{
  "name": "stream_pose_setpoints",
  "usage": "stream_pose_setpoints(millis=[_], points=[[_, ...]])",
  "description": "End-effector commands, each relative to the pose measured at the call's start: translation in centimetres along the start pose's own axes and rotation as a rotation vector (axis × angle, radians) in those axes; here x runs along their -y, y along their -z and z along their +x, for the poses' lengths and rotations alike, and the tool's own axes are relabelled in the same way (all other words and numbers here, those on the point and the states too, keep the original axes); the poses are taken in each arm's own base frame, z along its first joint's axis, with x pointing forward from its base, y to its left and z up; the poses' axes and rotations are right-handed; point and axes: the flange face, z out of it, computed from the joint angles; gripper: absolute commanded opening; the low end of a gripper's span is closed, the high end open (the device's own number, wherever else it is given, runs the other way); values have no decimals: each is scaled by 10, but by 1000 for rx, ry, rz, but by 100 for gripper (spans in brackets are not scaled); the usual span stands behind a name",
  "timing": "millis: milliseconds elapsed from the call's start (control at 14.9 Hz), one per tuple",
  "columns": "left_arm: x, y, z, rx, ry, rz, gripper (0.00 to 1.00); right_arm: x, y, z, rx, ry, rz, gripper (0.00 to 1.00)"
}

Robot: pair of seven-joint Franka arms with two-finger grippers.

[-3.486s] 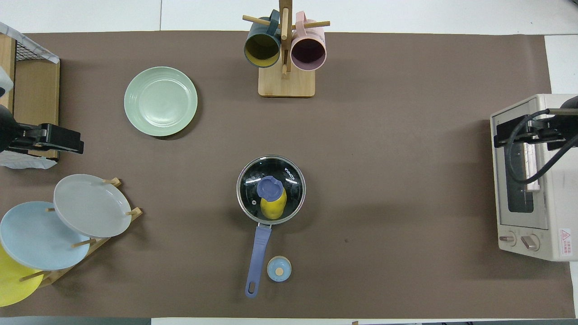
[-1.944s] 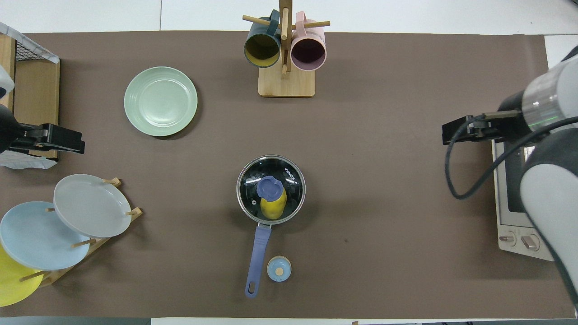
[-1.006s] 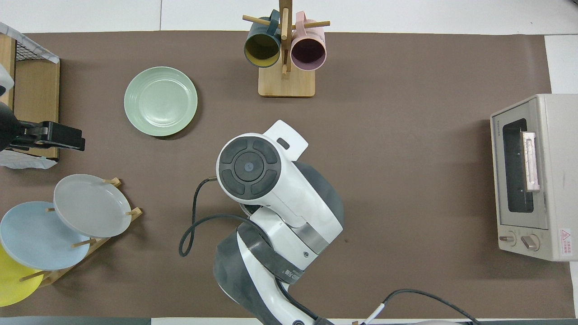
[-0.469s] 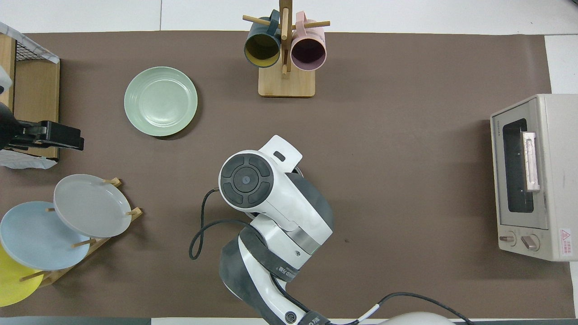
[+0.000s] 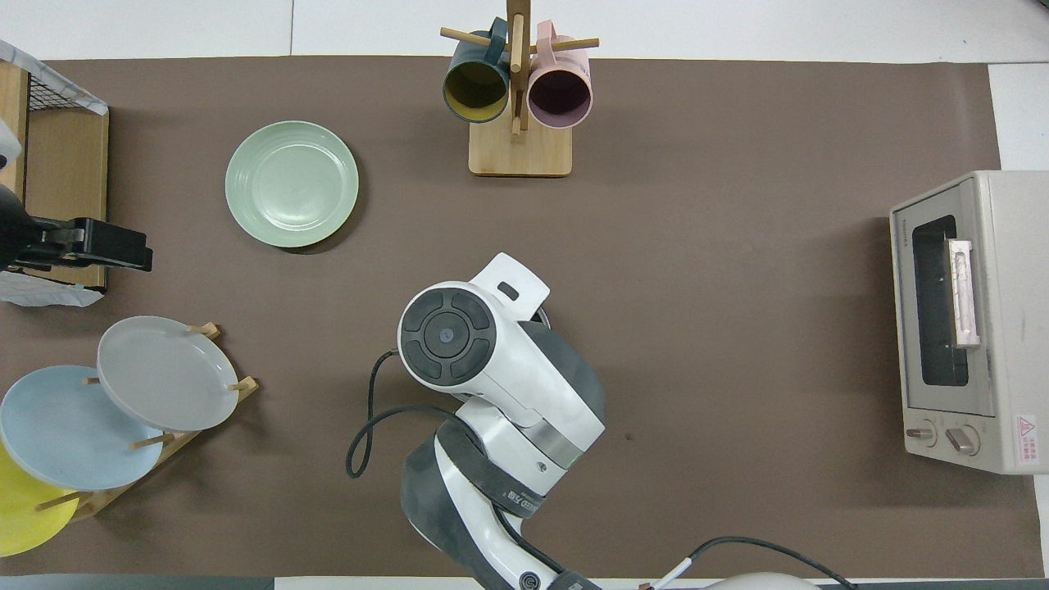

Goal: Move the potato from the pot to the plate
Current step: 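Lift the lid with the right gripper while the left gripper approaches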

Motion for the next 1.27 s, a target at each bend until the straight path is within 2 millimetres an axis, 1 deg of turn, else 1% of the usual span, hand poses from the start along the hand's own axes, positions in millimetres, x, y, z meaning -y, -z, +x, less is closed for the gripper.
stream_pose_setpoints(millis=[0,67,134,201,335,402,469,536,603,670,737,872,1006,1073,1140,1207], points=[[0,0,-8,-18,2,9,100,-3,1,-7,-9,13,0,37],[0,0,-8,-17,0,9,100,-3,2,-7,-9,14,0,25],[0,-2,-8,-14,0,10,100,-2,5,-6,-10,17,0,22],[-1,0,-9,-17,-1,9,100,-3,11,-4,-14,16,3,22],[-2,0,-9,-17,-1,9,100,-13,40,7,-15,-2,0,22],[-2,-1,-9,-15,0,9,100,-25,55,17,-13,-10,-7,22],[-3,-1,-9,-15,0,9,100,-45,68,31,-17,4,-7,22],[-7,0,-8,-23,-4,4,100,-68,73,44,-18,24,-7,22],[-10,1,-7,-34,-4,-10,100,-96,81,57,-24,19,-6,22],[-16,1,-7,-38,-6,-24,100,-127,80,70,-16,18,-11,22],[-25,0,-7,-35,-21,-30,100,-157,83,79,-3,42,-19,22],[-56,-1,-11,-30,-33,-33,100,-222,74,95,34,105,-30,22],[-101,-6,-16,-19,15,-56,100,-271,59,99,62,113,-33,22],[-122,-11,-17,-12,31,-65,100,-293,52,97,73,115,-32,22],[-146,-20,-22,-4,28,-66,100,-310,43,95,85,117,-30,22],[-166,-34,-29,10,24,-73,100,-328,37,91,87,106,-28,22]])
